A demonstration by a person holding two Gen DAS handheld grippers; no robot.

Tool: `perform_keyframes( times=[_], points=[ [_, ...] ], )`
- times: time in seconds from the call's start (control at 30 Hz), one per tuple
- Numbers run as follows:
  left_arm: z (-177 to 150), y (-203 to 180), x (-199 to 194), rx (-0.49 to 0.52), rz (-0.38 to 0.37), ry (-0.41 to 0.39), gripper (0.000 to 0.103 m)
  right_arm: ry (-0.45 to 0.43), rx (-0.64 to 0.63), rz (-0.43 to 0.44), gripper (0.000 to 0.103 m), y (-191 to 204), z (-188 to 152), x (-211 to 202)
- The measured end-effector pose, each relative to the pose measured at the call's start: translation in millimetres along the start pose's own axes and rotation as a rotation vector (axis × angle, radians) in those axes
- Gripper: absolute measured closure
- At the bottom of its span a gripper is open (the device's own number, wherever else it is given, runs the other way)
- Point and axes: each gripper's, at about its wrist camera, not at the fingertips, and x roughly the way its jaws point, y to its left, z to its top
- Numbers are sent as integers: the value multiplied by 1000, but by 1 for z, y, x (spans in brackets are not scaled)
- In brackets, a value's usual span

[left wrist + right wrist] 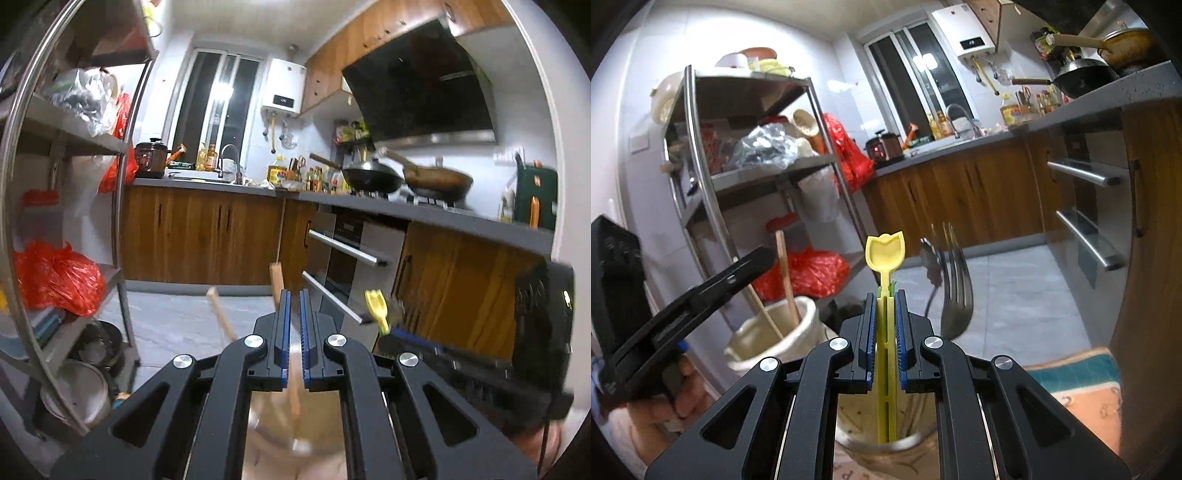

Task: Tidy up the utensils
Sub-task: 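Lower the chopstick into the tall holder while the right gripper lowers the yellow utensil, then grasp another chopstick with the left gripper while the right gripper holds the yellow utensil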

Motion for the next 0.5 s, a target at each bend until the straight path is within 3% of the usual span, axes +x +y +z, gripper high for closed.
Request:
perform_keyframes(
  times=[0.13, 0.23, 0.5],
  points=[
    [-11, -2, -17, 69, 34, 43, 98, -1, -1, -6, 92, 0, -1, 0],
    [-19, 1, -28, 72, 40, 120, 99, 0, 0, -7, 92, 1, -2, -4],
    [-34, -12, -78, 110, 14, 225, 98, -35, -5, -4, 92, 8, -1, -22]
  ],
)
